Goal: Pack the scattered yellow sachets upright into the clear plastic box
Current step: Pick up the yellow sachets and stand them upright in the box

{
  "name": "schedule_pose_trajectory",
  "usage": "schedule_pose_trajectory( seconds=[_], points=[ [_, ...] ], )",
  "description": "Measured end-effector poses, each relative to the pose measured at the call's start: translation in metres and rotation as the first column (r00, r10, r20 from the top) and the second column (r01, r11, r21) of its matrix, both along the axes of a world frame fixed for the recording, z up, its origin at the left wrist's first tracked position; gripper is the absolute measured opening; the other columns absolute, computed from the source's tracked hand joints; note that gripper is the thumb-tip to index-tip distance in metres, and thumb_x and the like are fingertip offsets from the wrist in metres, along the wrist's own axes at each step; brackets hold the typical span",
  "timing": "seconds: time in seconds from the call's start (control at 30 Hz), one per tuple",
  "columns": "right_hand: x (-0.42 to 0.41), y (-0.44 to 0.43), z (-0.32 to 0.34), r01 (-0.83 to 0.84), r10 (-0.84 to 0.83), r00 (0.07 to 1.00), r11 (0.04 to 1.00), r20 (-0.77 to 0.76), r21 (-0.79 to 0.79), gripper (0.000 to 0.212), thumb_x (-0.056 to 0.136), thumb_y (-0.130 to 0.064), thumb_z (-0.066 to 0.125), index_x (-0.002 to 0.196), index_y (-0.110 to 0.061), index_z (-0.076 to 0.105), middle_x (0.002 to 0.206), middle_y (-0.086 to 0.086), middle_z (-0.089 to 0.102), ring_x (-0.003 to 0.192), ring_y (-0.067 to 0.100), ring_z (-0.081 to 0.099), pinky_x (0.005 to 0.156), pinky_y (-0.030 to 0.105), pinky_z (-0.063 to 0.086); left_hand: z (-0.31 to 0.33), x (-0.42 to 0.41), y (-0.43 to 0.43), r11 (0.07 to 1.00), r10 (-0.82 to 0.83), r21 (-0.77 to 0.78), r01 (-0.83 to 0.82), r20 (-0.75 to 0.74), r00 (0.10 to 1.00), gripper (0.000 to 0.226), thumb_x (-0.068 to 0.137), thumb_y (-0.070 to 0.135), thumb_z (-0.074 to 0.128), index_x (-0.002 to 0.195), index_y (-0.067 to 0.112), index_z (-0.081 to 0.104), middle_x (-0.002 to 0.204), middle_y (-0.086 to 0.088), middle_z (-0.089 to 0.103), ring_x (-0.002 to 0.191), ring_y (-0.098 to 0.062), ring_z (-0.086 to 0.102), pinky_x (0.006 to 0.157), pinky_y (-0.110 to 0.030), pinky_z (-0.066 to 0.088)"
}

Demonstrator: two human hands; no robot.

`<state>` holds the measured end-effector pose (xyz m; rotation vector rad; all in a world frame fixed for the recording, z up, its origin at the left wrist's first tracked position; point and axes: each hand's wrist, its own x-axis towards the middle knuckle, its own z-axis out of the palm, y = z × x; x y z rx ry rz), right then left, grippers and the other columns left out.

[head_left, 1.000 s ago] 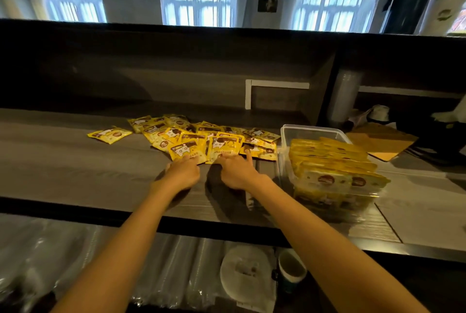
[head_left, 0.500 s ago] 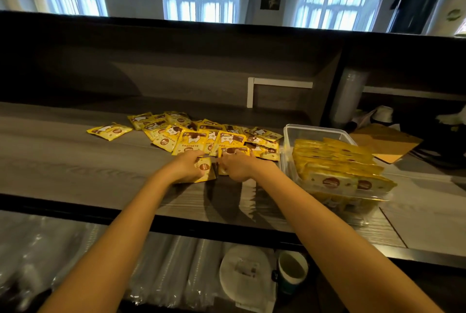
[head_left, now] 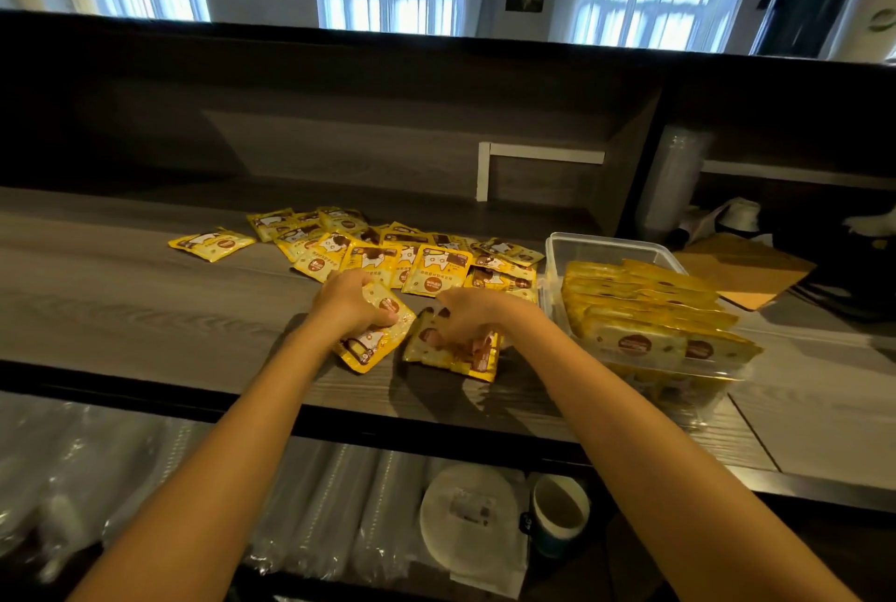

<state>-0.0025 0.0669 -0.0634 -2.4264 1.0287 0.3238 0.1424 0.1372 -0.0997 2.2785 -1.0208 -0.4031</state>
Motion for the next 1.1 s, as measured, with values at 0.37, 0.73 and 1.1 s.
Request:
schedule_pose_trajectory(
  seconds=[0.37, 0.73, 1.1],
  points=[
    [-0.003, 0.007, 0.004, 0.055, -0.036, 0.994, 0.983, 0.105, -0.178, 0.058, 0.082, -0.014, 0.069, 0.132, -0.007, 0.041, 0.133, 0.012, 0.048, 0.122, 0.028, 0.047, 0.089, 0.032, 0.044, 0.008, -0.005, 0.013, 0.946, 0.086, -0.269, -0.181, -0.328, 0.941, 0.061, 0.076, 0.011, 0.073, 0.128, 0.011, 0.042, 0.121, -0.012, 0.057, 0.098, -0.025, 0.061, 0.068, -0.031, 0.051],
    [-0.007, 0.005, 0.004, 0.124, -0.122, 0.991, 0.991, 0.046, -0.055, 0.065, 0.085, -0.019, 0.065, 0.138, -0.003, 0.030, 0.141, 0.015, 0.041, 0.127, 0.031, 0.044, 0.099, 0.035, 0.043, 0.009, -0.018, 0.019, 0.921, 0.075, -0.336, -0.199, -0.349, 0.934, 0.059, 0.079, 0.011, 0.070, 0.130, 0.010, 0.042, 0.111, -0.006, 0.053, 0.072, -0.011, 0.054, 0.052, -0.021, 0.040],
    [-0.003, 0.002, 0.006, 0.248, -0.176, 0.917, 0.954, 0.357, -0.167, 0.046, 0.077, -0.023, 0.073, 0.116, -0.005, 0.056, 0.104, 0.007, 0.060, 0.099, 0.021, 0.057, 0.077, 0.030, 0.050, 0.028, -0.024, 0.026, 0.825, 0.093, -0.497, -0.269, -0.351, 0.932, 0.045, 0.081, 0.011, 0.067, 0.119, 0.013, 0.045, 0.112, -0.007, 0.055, 0.094, -0.021, 0.060, 0.067, -0.030, 0.052]
  ],
)
